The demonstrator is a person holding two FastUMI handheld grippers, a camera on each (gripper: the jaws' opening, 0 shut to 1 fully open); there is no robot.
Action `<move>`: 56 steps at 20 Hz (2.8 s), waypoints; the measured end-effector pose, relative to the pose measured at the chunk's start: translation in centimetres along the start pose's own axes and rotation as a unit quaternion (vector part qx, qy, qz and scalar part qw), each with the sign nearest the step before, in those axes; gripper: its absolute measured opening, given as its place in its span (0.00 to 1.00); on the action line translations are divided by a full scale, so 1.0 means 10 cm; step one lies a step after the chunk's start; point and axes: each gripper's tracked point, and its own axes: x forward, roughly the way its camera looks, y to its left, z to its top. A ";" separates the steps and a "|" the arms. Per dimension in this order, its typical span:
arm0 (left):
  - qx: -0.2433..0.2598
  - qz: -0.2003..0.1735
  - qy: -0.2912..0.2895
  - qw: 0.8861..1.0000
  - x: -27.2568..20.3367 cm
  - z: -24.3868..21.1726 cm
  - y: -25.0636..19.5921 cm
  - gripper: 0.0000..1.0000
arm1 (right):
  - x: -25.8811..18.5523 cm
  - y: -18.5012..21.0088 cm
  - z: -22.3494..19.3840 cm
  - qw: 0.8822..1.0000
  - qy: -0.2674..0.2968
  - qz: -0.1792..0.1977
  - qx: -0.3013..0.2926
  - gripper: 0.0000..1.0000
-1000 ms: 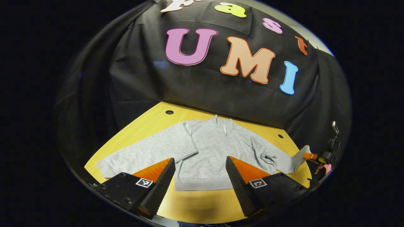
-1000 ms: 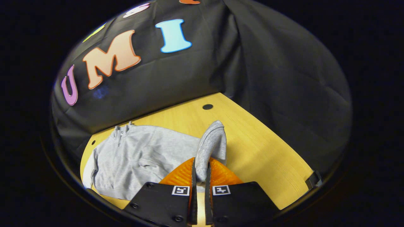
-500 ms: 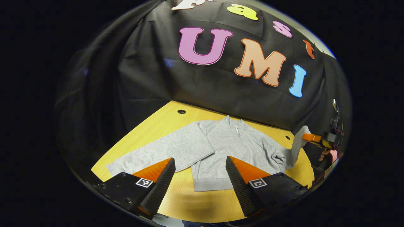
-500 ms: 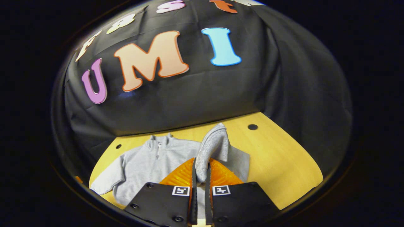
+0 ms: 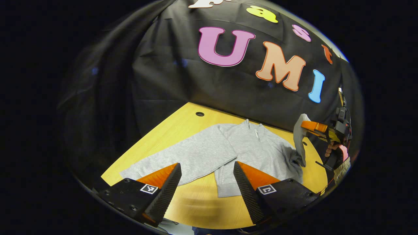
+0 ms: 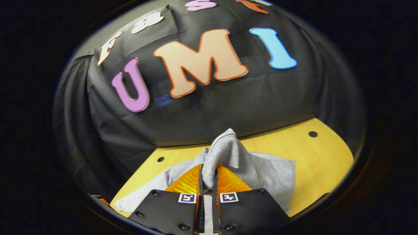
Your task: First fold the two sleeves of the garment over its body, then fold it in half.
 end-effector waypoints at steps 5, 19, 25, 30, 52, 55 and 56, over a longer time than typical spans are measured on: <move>-0.019 0.034 0.010 0.999 -0.06 -0.15 0.43 0.94 | 0.37 0.91 -0.36 0.995 0.024 0.101 0.006 0.11; -0.074 0.169 0.027 0.982 0.05 -0.74 1.78 0.94 | 0.98 1.88 -1.57 0.979 0.118 0.158 -0.059 0.18; -0.061 0.184 0.046 0.980 0.19 -0.92 1.87 0.94 | 0.99 1.73 -1.73 0.977 0.138 0.143 -0.082 0.82; -0.067 0.177 0.067 0.980 0.43 -1.13 1.88 0.94 | 0.82 1.70 -1.64 0.977 0.133 0.141 -0.087 0.98; -0.021 0.139 0.120 0.983 0.68 -1.19 1.64 0.03 | -0.78 -0.14 -0.49 0.993 0.036 -0.040 -0.106 0.98; -0.039 0.114 0.120 0.985 0.73 -1.04 1.44 0.02 | -1.01 -0.40 -0.38 0.992 0.021 -0.068 -0.102 0.98; -0.042 0.107 0.112 0.987 0.76 -0.94 1.36 0.03 | -1.09 -0.49 -0.33 0.992 0.016 -0.078 -0.100 0.98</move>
